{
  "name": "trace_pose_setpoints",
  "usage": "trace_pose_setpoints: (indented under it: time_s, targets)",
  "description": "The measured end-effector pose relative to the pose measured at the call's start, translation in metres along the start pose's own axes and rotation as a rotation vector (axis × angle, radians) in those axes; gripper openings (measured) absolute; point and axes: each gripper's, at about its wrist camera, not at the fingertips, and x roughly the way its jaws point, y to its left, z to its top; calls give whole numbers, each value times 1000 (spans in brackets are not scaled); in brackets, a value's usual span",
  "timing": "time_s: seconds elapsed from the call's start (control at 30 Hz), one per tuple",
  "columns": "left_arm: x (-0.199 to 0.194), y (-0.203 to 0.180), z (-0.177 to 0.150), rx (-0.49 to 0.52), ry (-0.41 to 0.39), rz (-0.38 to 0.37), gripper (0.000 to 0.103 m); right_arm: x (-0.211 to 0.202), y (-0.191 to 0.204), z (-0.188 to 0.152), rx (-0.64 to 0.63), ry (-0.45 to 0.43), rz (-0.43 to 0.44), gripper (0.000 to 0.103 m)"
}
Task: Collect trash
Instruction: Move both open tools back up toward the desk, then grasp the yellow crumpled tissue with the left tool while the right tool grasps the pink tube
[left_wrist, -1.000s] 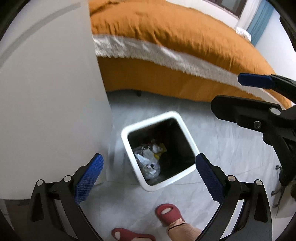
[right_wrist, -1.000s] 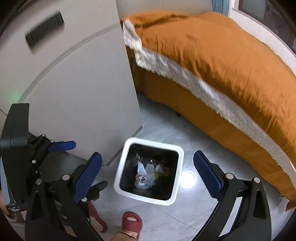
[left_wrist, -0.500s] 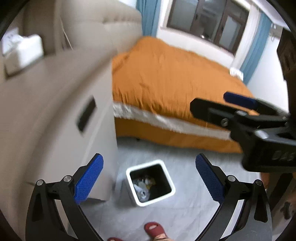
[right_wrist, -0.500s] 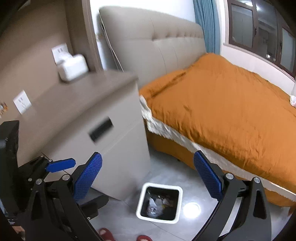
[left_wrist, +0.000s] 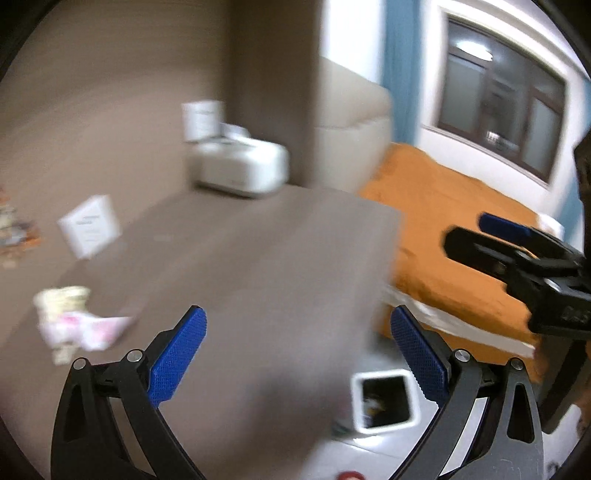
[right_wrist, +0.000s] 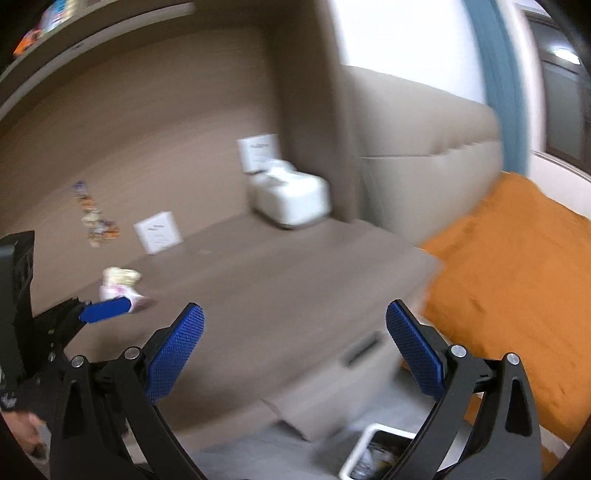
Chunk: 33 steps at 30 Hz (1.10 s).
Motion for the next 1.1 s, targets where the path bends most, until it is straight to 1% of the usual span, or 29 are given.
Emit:
trace_pose_setpoints:
  time_s: [0.1,0.13,0.2,0.3,0.33,0.37,0.47,0.5,0.57,0.63,0.7,0.77,0.87,0.93,1.0,1.03,1.07,1.1]
  targets:
    - [-19,52,4,-41,-19,122,98,20,36,8,-34,23,80,98]
    - [-25,70,3,-57,-21,162,98,29,54,10,-53,33,112,98]
    - [-36,99,2,-82,-24,216,98,46,82,12,-88,57,164,98]
    - [-41,142,-1,-113,-15,287,98,68,119,14,-123,96,212,98]
    - [-39,152,-2,-120,-12,303,98,71,126,13,-127,108,219,98]
    - [-38,165,-4,-130,-8,317,98,83,137,12,-125,131,229,98]
    - [-27,203,-5,-149,6,367,98,114,158,3,-84,204,259,98]
    - [-24,211,-6,-151,6,374,98,124,163,0,-67,227,260,98]
    - [-16,227,-4,-155,12,379,98,141,172,-6,-46,256,261,98]
    - [-6,236,-3,-150,21,381,98,157,179,-12,-28,289,247,98]
    - [6,245,-2,-152,35,385,98,172,183,-15,-7,317,251,98]
    - [20,258,1,-174,47,356,98,182,185,-17,3,328,236,98]
    - [34,267,3,-198,72,324,98,196,189,-17,23,349,236,88]
    - [45,275,4,-226,100,287,97,203,191,-17,26,358,237,82]
    - [54,279,4,-248,118,263,94,210,193,-17,34,368,242,72]
    - [59,280,3,-254,135,240,91,213,195,-17,34,378,247,68]
    - [66,280,2,-258,163,206,83,216,197,-18,34,380,245,63]
    - [70,279,0,-254,176,199,72,217,198,-17,28,374,237,50]
